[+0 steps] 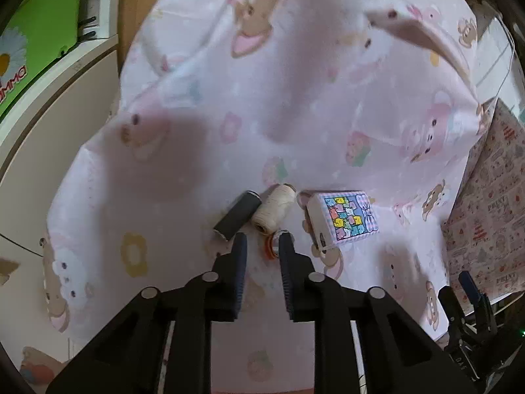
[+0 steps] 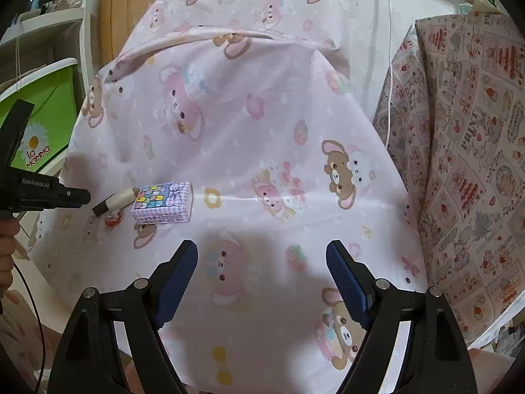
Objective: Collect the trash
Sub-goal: 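Lower the left tool toward the small red-and-silver cap beside the thread spools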
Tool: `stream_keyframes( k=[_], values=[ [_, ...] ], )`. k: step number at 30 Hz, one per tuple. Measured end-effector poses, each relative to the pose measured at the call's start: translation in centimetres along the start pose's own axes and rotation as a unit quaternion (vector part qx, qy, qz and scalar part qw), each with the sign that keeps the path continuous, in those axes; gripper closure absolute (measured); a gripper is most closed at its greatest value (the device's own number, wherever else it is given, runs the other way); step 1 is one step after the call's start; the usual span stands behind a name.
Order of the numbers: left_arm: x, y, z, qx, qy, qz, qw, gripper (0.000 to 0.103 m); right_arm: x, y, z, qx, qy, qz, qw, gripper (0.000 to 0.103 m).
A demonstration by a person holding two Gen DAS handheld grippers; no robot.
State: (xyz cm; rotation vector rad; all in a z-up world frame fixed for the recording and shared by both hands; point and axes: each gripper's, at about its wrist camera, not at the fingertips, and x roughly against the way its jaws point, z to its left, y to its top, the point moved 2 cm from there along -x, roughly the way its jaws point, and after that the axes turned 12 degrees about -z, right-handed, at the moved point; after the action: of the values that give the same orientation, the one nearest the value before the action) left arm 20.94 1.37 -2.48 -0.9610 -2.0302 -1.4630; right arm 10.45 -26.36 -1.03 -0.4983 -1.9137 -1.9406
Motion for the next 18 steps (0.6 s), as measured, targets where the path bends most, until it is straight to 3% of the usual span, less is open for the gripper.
stream_keyframes(
  k=[5,7,11,18],
  values=[
    [-1.2,-0.5,-0.1,0.03,-0.025,0.024,0.999,0.087,-0.4,-0.1,-0.4,-0.007,0.0,0.008,1.0,0.021],
    [-1.6,-1.0,-0.4,0.031,-0.026,0.031,0.9987,0.082,-0.6,-0.1,-0.5,-0.011,0.001,0.011,1.0,0.021],
    [-2.3,-1.4,-1.3,0.01,-0.01,0.024,0.9996,0.072,-0.8,-0.2,-0.7,-0.013,-0.001,0.015,1.0,0.021],
    [-3.5,-2.1,-2.6,-0.019,0.02,0.021,0.9994,0.07,-1.0,-0.3,-1.2,-0.016,-0.001,0.018,1.0,0.021]
  ],
)
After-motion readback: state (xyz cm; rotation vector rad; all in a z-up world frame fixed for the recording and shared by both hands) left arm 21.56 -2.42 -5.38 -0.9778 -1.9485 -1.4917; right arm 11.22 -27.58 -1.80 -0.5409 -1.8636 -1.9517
